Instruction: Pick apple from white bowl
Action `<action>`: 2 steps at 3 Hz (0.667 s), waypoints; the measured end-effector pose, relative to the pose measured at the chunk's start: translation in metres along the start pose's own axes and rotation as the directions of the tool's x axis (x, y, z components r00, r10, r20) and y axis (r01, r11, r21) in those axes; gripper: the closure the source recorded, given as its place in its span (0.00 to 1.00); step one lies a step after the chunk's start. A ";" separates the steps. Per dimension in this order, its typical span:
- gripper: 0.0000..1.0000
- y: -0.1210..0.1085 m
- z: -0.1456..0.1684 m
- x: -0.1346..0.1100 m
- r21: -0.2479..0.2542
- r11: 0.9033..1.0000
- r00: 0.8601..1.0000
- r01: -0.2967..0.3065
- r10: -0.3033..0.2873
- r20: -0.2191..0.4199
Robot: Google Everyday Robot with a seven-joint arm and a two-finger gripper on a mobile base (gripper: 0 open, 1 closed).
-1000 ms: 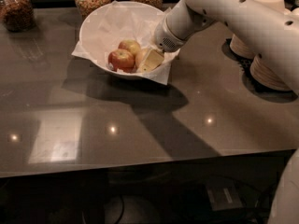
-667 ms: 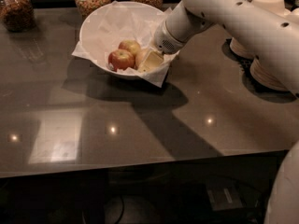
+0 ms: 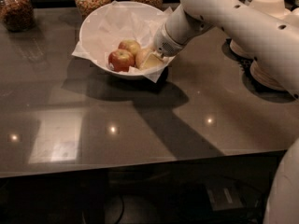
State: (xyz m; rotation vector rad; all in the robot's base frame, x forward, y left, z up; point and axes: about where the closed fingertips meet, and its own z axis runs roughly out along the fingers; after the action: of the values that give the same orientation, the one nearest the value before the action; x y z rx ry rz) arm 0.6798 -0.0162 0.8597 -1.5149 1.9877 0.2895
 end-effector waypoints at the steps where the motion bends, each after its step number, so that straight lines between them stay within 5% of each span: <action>1: 0.69 0.000 -0.003 -0.003 0.004 1.000 1.000 0.003 -0.003 0.007; 2: 0.93 0.000 -0.023 -0.020 0.019 0.999 0.999 0.030 -0.030 0.034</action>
Offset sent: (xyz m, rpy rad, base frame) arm -0.0097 0.0042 0.0635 0.0358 -0.0876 0.0325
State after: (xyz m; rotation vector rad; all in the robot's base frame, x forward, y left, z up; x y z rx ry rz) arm 0.6749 -0.0120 0.8895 -1.5169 1.9343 0.2821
